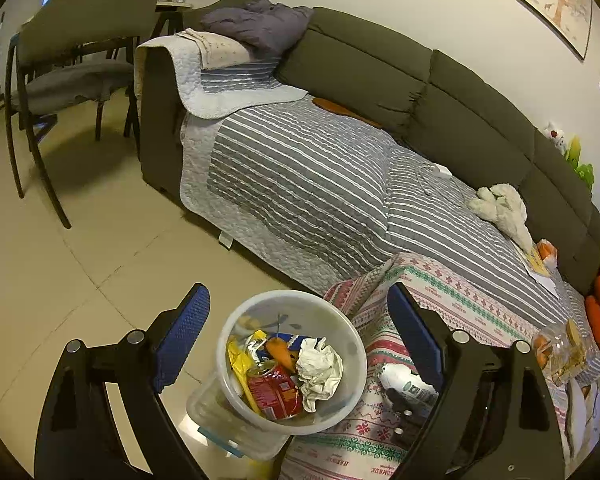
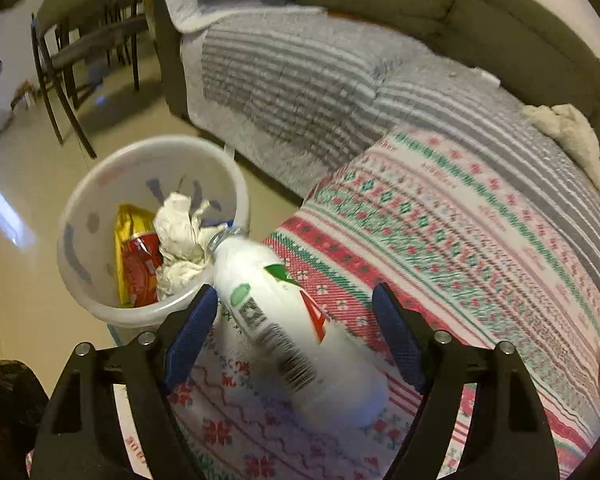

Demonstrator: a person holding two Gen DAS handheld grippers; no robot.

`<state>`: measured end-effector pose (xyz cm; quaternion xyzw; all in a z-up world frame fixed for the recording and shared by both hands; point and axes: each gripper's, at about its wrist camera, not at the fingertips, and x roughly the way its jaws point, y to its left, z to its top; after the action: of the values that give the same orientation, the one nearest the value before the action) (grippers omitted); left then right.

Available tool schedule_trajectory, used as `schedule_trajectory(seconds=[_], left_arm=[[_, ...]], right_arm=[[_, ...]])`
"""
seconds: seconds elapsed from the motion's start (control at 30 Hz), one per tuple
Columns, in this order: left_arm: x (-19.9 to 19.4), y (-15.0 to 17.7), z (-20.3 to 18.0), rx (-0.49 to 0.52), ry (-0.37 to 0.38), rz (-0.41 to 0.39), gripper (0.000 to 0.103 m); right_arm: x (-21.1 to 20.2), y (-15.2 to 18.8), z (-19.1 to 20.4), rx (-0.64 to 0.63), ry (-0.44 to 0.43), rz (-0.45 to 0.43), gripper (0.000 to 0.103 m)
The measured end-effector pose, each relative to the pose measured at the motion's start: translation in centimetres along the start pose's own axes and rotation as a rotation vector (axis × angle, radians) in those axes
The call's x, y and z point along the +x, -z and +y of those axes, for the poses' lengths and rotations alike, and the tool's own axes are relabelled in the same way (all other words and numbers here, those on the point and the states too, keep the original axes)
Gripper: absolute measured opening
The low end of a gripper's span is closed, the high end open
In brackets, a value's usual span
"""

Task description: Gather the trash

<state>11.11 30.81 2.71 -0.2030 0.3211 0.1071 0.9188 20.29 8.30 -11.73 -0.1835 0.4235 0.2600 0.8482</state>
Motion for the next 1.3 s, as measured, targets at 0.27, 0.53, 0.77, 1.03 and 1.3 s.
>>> schedule_trajectory(seconds=[0.27,0.53,0.77,1.03,1.3], left_arm=[[-0.4,-0.6,1.4,-0.053,0.006,-0.014,0.086],[-1.2,-1.3,2.8,-0.093,-0.011,-0.040,0.086],[-3.0,-1.7,2.6,-0.062,-0.106,-0.130,0.093],[-7.5,-0.2,-3.0,0.074,-0.073,-0.358,0.096],[-7.9,4.1,-10.9,0.210,-0.049,-0.305,0.096]], right_arm=[[-1.0,-1.3,0.8,0.059,-0.028,-0.041,0.036],[-2.8,-6.4,4.0,0.126,-0.133,-0.136,0.039],[-5.0,-8.8,3.8,0.214,-0.049,-0.222,0.067],[-16.7,-4.6,-0.7,0.346,0.205,-0.559,0.097],[-23.6,2.4,-6.1,0.439,0.353,-0.567,0.097]])
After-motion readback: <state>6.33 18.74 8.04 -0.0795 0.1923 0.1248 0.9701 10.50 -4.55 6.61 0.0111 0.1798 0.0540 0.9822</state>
